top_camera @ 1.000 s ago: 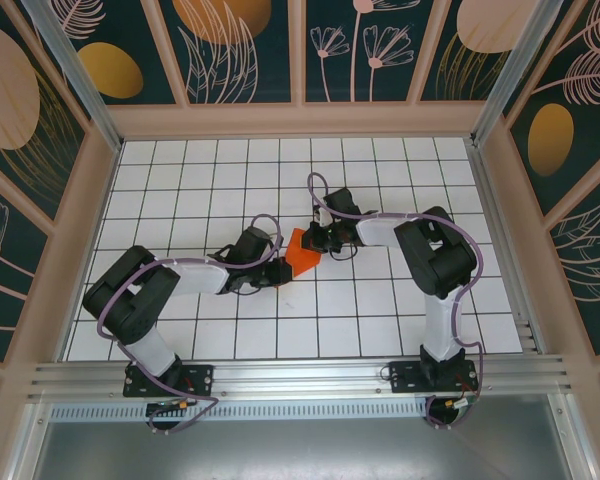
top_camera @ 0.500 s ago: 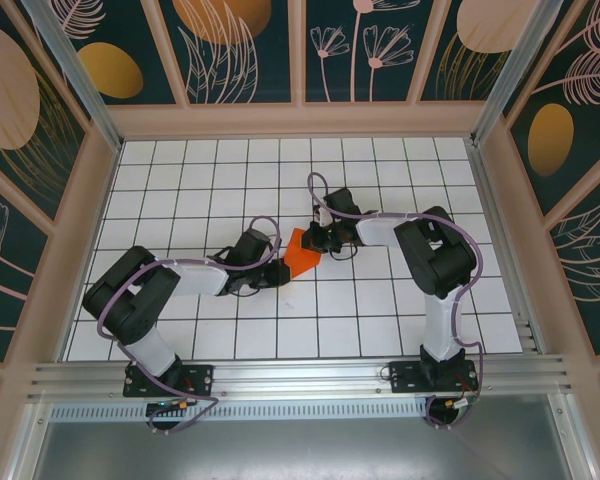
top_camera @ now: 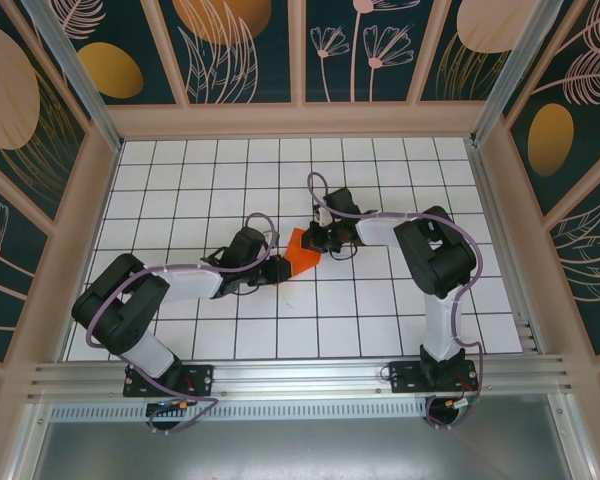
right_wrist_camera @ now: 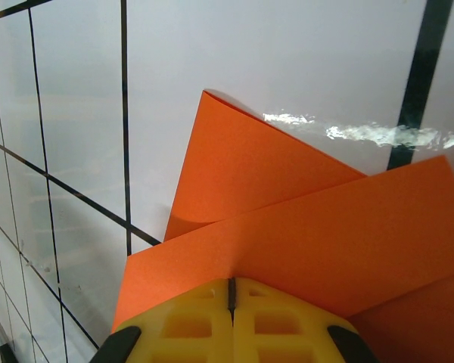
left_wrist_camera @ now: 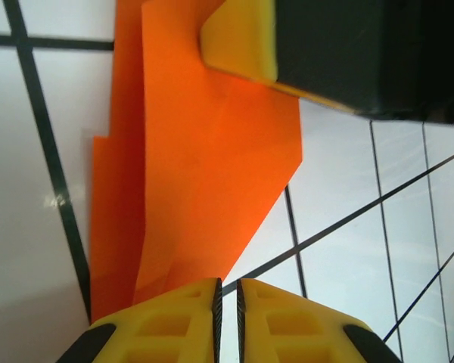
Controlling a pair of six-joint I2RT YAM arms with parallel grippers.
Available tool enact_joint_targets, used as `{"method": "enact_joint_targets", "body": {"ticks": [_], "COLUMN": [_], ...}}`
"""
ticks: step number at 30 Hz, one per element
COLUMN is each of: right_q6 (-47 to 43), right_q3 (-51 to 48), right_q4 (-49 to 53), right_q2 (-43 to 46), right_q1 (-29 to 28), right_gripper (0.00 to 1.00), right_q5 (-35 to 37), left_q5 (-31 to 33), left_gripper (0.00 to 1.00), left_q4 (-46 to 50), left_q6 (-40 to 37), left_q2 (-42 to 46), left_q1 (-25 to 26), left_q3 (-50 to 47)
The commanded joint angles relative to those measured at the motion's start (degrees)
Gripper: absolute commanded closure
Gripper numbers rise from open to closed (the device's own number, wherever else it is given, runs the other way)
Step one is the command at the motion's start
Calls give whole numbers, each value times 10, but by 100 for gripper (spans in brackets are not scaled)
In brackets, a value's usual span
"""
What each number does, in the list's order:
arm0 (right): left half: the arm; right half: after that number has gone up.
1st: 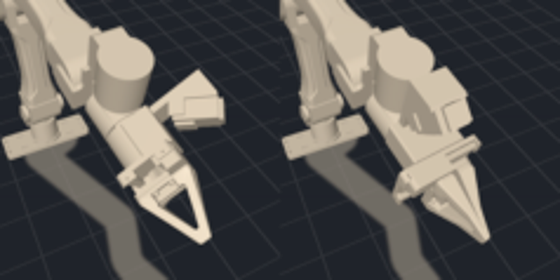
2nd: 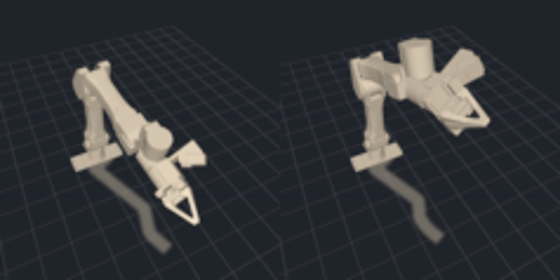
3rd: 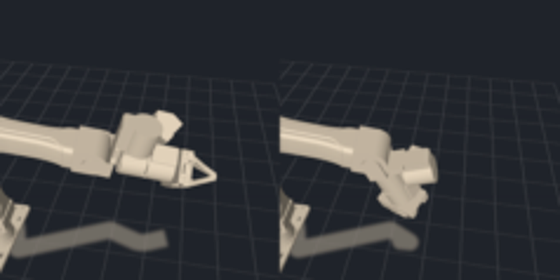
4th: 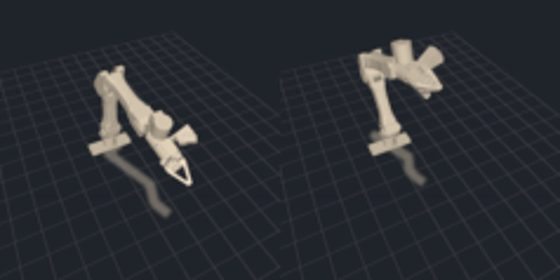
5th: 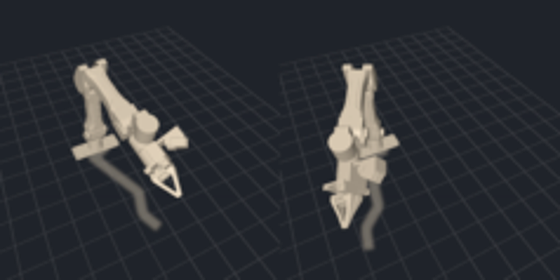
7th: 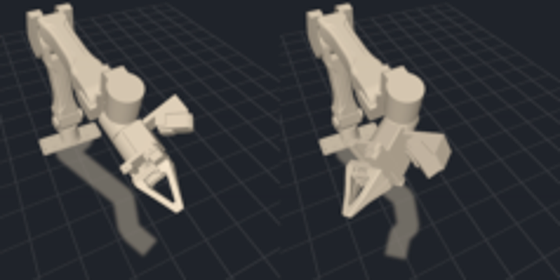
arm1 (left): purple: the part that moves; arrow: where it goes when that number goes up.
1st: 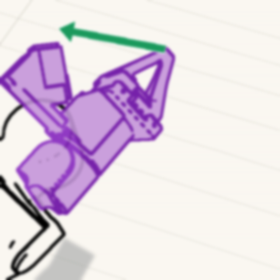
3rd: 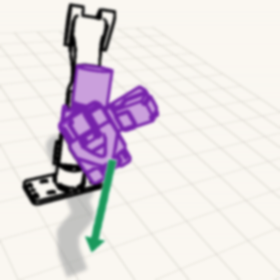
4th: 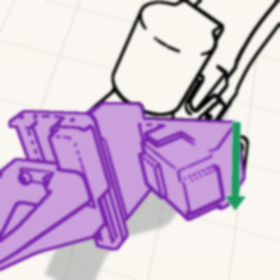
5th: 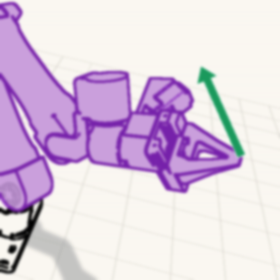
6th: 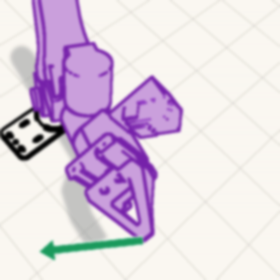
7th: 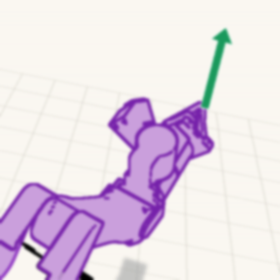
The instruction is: Fold a paper plane with a square sheet of paper (pick it up from the middle)
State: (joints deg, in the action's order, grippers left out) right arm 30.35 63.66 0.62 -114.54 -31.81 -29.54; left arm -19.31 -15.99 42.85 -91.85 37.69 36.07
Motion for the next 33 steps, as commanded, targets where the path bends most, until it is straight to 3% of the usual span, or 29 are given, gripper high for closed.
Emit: {"method": "enact_joint_targets", "body": {"ticks": [1,14,22,33], "right_q6": [-13,-15,-15,-15], "right_q3": [-17,-16,-17,-16], "right_q4": [53,57,59,62], "right_q2": [-57,-58,-59,-62], "right_q1": [2,2,1,2], "right_gripper": [94,94,94,94], "right_q5": [72,69,72,77], "left_q5": [-13,-71,-39,-43], "left_gripper": [85,92,93,95], "left_q4": [10,5,43,34], "left_q6": [-14,-45,-49,-33], "left_q2": [-13,-76,-67,-41], "left_q1": [-9,-21,-21,-21], "left_q3": [25,34,20,-18]}}
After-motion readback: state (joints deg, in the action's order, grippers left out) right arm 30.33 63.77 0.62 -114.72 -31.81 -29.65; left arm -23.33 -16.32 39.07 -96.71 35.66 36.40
